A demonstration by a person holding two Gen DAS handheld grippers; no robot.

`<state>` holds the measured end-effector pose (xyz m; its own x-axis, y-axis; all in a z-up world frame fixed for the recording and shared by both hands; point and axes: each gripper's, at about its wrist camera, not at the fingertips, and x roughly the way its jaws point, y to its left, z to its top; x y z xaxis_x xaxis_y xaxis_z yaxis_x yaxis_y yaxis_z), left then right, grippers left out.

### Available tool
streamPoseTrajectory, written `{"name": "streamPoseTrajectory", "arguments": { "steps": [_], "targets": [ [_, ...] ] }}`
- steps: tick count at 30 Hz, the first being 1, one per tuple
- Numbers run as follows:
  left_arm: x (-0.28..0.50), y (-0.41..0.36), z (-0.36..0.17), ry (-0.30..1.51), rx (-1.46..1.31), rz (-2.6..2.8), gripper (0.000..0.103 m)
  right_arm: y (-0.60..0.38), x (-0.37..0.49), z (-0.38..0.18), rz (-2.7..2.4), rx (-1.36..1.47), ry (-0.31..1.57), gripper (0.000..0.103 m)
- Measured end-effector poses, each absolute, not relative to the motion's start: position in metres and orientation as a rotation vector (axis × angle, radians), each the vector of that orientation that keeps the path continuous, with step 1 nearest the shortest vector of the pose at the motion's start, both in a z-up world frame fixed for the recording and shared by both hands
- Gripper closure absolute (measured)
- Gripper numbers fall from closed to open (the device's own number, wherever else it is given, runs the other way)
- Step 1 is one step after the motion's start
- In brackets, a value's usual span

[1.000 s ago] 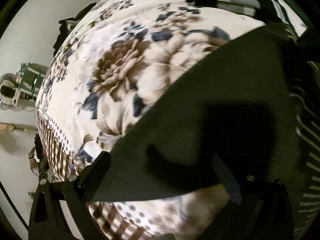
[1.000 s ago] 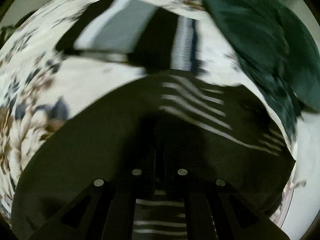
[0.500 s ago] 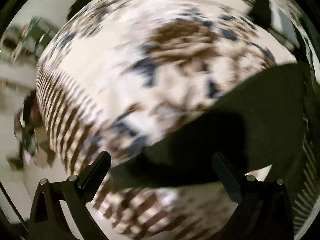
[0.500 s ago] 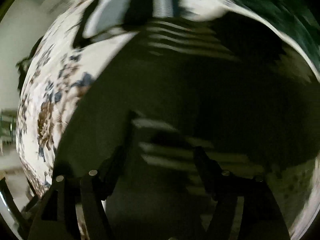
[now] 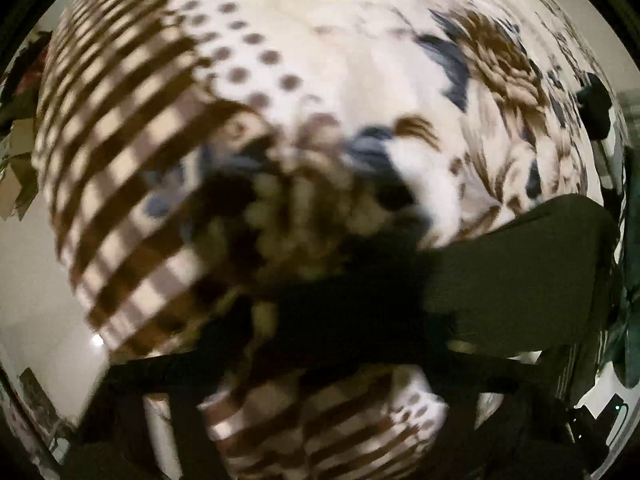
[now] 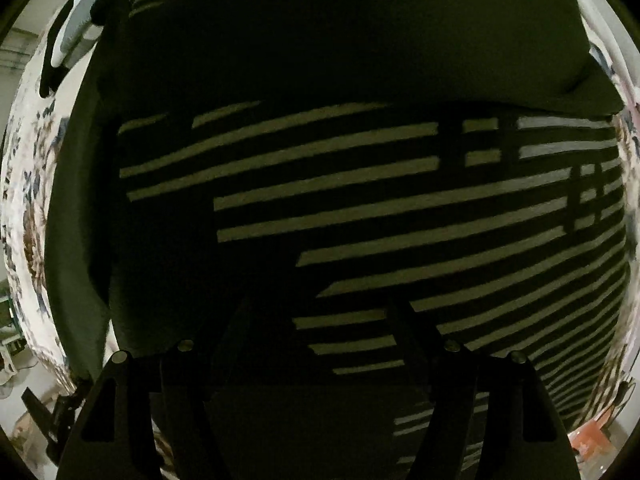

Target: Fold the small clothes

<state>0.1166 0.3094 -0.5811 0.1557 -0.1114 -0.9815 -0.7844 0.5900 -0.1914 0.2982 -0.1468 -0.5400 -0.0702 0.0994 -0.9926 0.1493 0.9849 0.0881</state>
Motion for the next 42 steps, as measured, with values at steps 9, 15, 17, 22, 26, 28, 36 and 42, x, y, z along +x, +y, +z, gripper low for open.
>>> {"name": "streamPoseTrajectory", "arguments": {
  "steps": [9,15,17,22,26,28,36,42],
  "targets": [
    [0.116,0.338,-0.510,1.143,-0.850,0.644,0.098,-0.139,0.297,-0.544,-0.017,0.127,1.613,0.031],
    [0.127,0.394,-0.496,1.055,-0.833,0.664,0.097,-0.151,0.290,-0.554,-0.016,0.140,1.624,0.031],
    [0.122,0.403,-0.504,1.049,-0.909,0.618,0.095,-0.158,0.284,-0.557,-0.019,0.146,1.629,0.031],
    [0.115,0.380,-0.528,1.091,-1.014,0.531,0.049,-0.164,0.281,-0.567,-0.019,0.147,1.652,0.031],
    [0.130,0.355,-0.543,1.147,-0.930,0.478,0.045,-0.177,0.277,-0.578,-0.023,0.139,1.672,0.031],
    [0.154,0.340,-0.550,1.213,-0.788,0.423,0.045,-0.184,0.276,-0.579,-0.025,0.133,1.675,0.031],
    [0.202,0.304,-0.549,1.324,-0.412,0.305,0.102,-0.212,0.269,-0.594,-0.051,0.127,1.685,0.031],
    [0.213,0.352,-0.501,1.164,-0.506,0.391,0.102,-0.240,0.266,-0.599,-0.062,0.136,1.677,0.031]
  ]
}}
